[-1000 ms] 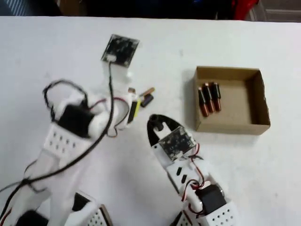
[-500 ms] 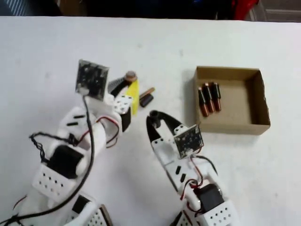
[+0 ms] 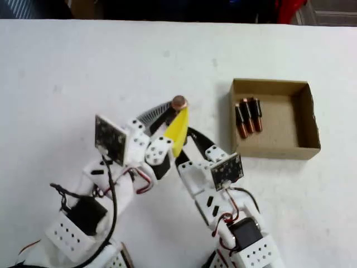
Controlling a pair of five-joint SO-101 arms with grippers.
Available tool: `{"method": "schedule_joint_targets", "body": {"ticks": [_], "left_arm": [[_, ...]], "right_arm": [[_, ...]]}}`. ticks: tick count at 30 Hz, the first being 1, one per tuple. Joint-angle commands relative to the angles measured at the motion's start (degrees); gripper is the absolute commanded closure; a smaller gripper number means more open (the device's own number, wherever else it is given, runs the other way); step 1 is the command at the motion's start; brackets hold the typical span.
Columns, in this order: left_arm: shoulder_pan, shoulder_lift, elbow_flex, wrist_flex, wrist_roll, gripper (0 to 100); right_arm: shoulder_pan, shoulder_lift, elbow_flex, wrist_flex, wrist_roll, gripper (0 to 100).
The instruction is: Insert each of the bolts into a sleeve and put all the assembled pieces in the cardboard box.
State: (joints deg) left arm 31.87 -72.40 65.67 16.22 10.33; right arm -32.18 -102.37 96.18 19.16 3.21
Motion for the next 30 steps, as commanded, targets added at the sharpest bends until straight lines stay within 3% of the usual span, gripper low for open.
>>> {"method": "schedule_joint_targets", "body": {"ticks": [1, 12, 18, 26, 30], "left_arm": [[1.19, -2.59, 0.18, -2.11, -0.35, 98], [0.92, -2.68, 0.35, -2.20, -0.26, 98], [0.84, -2.51, 0.35, -7.65, -0.35, 98], [0.66, -2.42, 2.90, -8.00, -0.70, 98], [-2.86, -2.42, 3.16, -10.29, -0.35, 98]], "right_arm": [[-0.22, -0.66, 0.44, -1.45, -0.53, 98.2], [-0.22, -0.66, 0.44, -1.36, -0.44, 98.2], [-0.22, -0.66, 0.44, -1.36, -0.09, 98.2], [-0.22, -0.66, 0.44, -1.36, -0.09, 98.2], [-0.22, -0.66, 0.44, -1.36, -0.09, 98.2]]}}
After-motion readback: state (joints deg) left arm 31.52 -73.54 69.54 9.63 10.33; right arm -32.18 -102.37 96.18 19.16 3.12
